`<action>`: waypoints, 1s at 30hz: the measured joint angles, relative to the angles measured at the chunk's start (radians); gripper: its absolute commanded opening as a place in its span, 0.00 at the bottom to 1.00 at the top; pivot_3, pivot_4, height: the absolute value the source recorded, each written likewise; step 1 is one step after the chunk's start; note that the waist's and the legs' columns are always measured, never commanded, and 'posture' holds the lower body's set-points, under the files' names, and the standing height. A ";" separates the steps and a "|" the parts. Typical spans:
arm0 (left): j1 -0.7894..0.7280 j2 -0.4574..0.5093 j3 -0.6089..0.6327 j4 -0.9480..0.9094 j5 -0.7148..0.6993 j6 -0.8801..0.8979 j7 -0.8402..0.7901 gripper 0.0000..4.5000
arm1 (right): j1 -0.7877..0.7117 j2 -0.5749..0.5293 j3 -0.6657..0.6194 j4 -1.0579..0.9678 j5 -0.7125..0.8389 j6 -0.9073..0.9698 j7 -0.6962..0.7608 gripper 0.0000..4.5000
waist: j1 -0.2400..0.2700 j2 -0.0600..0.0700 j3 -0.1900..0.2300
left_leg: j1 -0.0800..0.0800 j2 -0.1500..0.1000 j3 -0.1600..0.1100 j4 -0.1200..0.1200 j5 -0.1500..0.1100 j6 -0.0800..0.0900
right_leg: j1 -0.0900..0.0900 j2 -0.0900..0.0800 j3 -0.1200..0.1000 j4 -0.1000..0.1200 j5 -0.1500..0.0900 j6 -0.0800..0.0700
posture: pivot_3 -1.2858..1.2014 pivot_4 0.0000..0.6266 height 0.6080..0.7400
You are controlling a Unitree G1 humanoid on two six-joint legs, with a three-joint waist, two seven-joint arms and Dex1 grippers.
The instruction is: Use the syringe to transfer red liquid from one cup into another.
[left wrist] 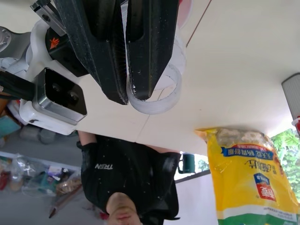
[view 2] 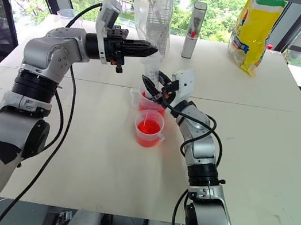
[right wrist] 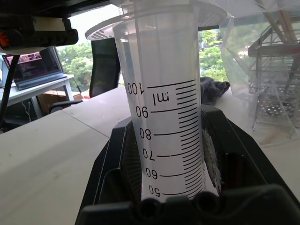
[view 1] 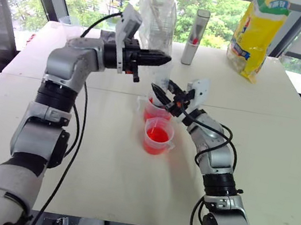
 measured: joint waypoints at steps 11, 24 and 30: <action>-0.014 0.004 0.006 0.011 -0.007 0.000 0.000 0.01 | 0.003 -0.006 0.000 -0.018 0.000 0.028 0.005 0.31 | 0.000 0.000 0.000 | 0.000 0.000 0.000 0.000 0.000 0.000 | 0.000 0.000 0.000 0.000 0.000 0.000 | 0.52 0.24 1.00; -0.013 0.013 0.008 -0.019 -0.012 0.008 -0.002 0.14 | 0.003 -0.007 0.000 -0.019 0.001 0.028 0.012 0.31 | 0.000 0.000 0.000 | 0.000 0.000 0.000 0.000 0.000 0.000 | 0.000 0.000 0.000 0.000 0.000 0.000 | 0.52 0.24 1.00; 0.010 0.046 0.011 -0.079 -0.021 0.041 -0.021 0.70 | 0.005 -0.011 -0.001 -0.035 0.003 0.050 0.019 0.31 | 0.000 0.000 0.000 | 0.000 0.000 0.000 0.000 0.000 0.000 | 0.000 0.000 0.000 0.000 0.000 0.000 | 0.52 0.24 1.00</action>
